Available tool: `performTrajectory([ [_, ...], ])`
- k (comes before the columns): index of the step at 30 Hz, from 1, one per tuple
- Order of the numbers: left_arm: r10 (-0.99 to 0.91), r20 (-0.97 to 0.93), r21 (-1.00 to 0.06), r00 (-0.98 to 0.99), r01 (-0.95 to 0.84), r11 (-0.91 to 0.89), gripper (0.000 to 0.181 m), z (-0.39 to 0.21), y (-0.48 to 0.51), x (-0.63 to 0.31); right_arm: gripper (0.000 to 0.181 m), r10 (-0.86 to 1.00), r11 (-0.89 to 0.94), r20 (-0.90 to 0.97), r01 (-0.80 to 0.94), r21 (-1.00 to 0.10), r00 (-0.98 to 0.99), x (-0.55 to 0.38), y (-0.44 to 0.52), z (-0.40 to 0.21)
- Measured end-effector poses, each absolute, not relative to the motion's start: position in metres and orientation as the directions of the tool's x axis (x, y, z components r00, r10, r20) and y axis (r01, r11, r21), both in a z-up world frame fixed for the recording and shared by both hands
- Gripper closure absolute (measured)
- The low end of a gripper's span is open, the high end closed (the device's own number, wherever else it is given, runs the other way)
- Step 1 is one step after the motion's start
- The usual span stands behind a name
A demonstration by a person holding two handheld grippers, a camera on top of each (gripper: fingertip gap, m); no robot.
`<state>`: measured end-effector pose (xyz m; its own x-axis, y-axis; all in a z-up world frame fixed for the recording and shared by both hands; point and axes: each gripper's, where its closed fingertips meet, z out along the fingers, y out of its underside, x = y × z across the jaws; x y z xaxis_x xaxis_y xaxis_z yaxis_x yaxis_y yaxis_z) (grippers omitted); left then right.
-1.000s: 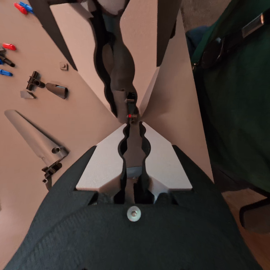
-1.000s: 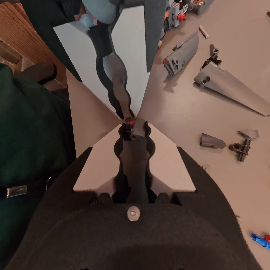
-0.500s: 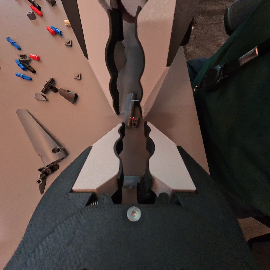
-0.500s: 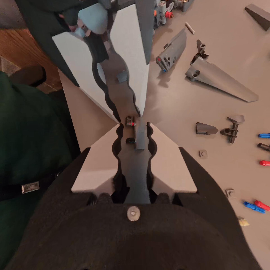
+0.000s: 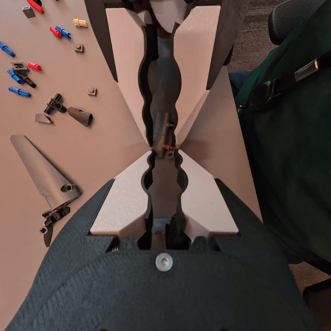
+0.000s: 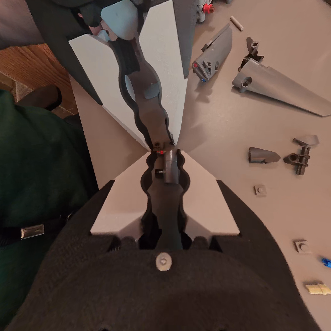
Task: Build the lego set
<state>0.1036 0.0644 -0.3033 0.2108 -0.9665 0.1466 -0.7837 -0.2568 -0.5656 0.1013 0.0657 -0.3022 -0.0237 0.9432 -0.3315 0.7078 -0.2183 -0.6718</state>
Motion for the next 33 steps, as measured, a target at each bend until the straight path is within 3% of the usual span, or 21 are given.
performTrajectory([
  [12, -0.98, 0.103, -0.55, 0.168, -0.812, -0.197, 0.164, -0.3037, 0.0641, 0.1047, 0.158, 0.958, -0.184, -0.286, 0.696, -0.694, -0.033, 0.1021, 0.0653, -0.3036],
  [16, -0.985, 0.118, -0.547, 0.124, -0.82, -0.168, 0.177, -0.302, 0.0588, 0.1082, 0.159, 0.961, -0.175, -0.274, 0.7, -0.693, -0.032, 0.1023, 0.0656, -0.3047],
  [22, -0.983, 0.129, -0.538, 0.133, -0.823, -0.182, 0.177, -0.3011, 0.0596, 0.1075, 0.159, 0.956, -0.184, -0.29, 0.691, -0.699, -0.038, 0.1017, 0.0662, -0.3044],
  [33, -0.974, 0.056, -0.54, 0.22, -0.814, -0.215, 0.16, -0.3039, 0.0656, 0.0993, 0.158, 0.949, -0.199, -0.312, 0.683, -0.703, -0.045, 0.1016, 0.0661, -0.304],
])
